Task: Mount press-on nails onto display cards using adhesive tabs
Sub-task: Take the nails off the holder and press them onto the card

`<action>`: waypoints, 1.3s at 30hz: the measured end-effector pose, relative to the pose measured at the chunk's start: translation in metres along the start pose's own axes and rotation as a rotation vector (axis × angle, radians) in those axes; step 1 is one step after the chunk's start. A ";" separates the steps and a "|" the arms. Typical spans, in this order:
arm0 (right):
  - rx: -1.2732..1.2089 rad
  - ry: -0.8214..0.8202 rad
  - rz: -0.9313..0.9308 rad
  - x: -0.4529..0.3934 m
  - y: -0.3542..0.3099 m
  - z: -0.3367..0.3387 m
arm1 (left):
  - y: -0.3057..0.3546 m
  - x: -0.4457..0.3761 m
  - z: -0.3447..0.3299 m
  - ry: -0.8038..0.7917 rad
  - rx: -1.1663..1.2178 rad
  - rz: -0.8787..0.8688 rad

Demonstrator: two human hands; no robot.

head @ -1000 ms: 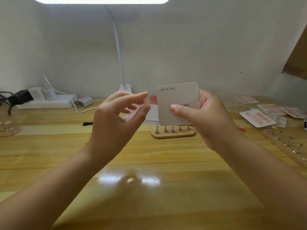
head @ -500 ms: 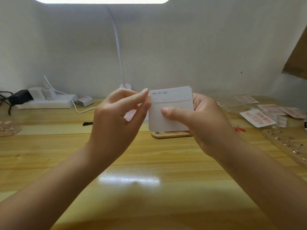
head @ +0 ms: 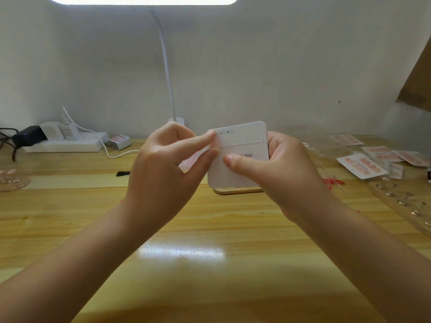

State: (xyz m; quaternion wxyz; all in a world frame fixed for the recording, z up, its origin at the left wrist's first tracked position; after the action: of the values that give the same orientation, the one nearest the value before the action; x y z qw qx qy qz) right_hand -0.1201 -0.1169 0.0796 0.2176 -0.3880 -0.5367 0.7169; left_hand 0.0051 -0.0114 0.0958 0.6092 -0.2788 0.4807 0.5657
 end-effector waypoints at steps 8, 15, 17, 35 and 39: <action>0.022 -0.030 0.031 0.001 -0.002 -0.002 | 0.001 0.001 -0.001 -0.020 -0.048 0.005; 0.031 -0.045 0.058 0.001 -0.004 -0.003 | 0.009 0.003 -0.001 -0.014 -0.346 -0.127; 0.005 -0.037 0.036 0.000 -0.001 -0.002 | 0.010 0.003 -0.003 -0.035 -0.398 -0.171; -0.324 -0.100 -0.168 -0.003 0.009 -0.003 | -0.004 0.005 -0.012 -0.059 0.299 0.319; -0.329 -0.073 -0.147 -0.004 0.016 -0.003 | 0.005 0.007 -0.010 -0.049 0.265 0.258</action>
State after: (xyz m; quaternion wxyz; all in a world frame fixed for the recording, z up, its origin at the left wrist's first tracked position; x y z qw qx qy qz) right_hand -0.1131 -0.1233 0.0657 0.1836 -0.3519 -0.6811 0.6153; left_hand -0.0032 -0.0167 0.0864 0.5743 -0.1182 0.5680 0.5775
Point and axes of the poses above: each hand's wrist, its own x-axis away from the middle knuckle, its own z-axis out of the back of the hand, y = z × x, the point moved 6 cm from there along -x, towards the middle knuckle
